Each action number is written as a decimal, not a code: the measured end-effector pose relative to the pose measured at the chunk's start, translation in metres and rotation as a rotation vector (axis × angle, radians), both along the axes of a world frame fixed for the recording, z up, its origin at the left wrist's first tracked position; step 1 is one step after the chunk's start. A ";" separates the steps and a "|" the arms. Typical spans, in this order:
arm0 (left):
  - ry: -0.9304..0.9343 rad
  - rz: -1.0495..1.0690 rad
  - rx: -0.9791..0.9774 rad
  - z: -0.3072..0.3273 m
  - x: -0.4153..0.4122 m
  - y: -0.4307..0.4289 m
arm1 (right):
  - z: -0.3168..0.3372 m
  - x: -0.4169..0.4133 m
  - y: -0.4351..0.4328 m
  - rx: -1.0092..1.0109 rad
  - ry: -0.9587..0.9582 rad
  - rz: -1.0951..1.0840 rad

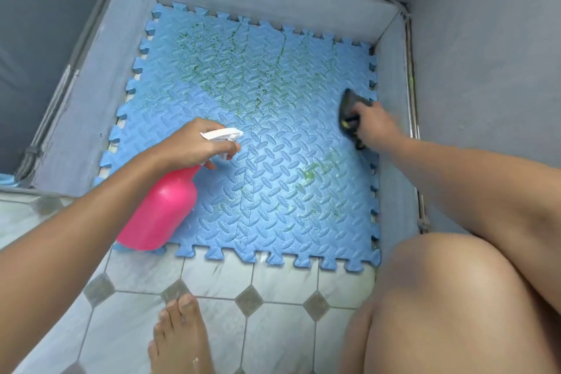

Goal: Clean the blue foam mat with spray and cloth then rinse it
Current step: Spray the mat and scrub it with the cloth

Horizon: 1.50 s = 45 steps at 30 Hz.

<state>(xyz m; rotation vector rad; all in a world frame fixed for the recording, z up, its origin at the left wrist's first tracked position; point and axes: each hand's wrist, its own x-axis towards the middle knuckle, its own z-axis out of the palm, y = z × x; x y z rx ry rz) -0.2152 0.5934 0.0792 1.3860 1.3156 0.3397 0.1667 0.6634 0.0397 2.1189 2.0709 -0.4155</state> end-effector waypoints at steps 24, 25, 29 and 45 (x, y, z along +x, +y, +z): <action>-0.038 -0.214 -0.005 0.003 0.020 -0.016 | -0.002 -0.027 -0.024 -0.173 0.044 0.369; -0.040 -0.249 -0.018 0.004 0.019 -0.017 | -0.003 -0.028 -0.020 -0.184 0.039 0.388; -0.011 -0.244 0.016 0.003 0.017 -0.016 | -0.006 -0.019 0.005 -0.093 0.029 0.280; -0.106 -0.195 0.014 -0.004 0.012 -0.004 | 0.016 -0.080 -0.131 -0.478 -0.053 1.424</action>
